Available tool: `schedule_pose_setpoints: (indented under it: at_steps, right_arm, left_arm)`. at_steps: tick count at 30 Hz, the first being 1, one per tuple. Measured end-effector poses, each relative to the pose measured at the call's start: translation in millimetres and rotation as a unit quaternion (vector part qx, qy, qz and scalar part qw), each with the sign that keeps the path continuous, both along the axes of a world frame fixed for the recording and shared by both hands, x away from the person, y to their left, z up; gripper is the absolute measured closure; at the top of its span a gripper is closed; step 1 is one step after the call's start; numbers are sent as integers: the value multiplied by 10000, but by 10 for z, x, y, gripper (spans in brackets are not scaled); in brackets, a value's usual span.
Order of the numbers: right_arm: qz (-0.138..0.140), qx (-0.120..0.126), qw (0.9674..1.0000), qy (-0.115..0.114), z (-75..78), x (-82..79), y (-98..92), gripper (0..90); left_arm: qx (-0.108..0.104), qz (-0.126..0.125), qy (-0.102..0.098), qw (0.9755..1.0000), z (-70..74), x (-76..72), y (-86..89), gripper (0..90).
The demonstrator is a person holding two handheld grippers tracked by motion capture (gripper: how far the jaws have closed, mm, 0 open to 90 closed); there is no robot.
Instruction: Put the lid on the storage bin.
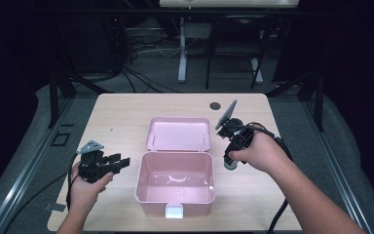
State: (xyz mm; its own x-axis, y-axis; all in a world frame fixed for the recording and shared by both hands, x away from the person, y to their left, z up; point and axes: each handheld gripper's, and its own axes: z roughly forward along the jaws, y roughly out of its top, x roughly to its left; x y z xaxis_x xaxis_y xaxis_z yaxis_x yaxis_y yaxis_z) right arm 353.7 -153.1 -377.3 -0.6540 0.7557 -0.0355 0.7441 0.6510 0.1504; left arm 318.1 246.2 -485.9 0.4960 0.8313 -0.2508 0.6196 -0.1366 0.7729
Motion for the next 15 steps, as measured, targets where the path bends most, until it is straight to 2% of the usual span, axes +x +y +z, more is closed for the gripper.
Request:
schedule_pose_setpoints:
  at_steps: [8,15]
  right_arm:
    - [241,52,9997,-11,106,-49,162,505]
    - [550,-29,9985,-1,146,-79,334,505]
  left_arm:
    - [-30,16,-5,10000,-7,4,5,516]
    - [-33,19,-4,10000,-2,3,8,516]
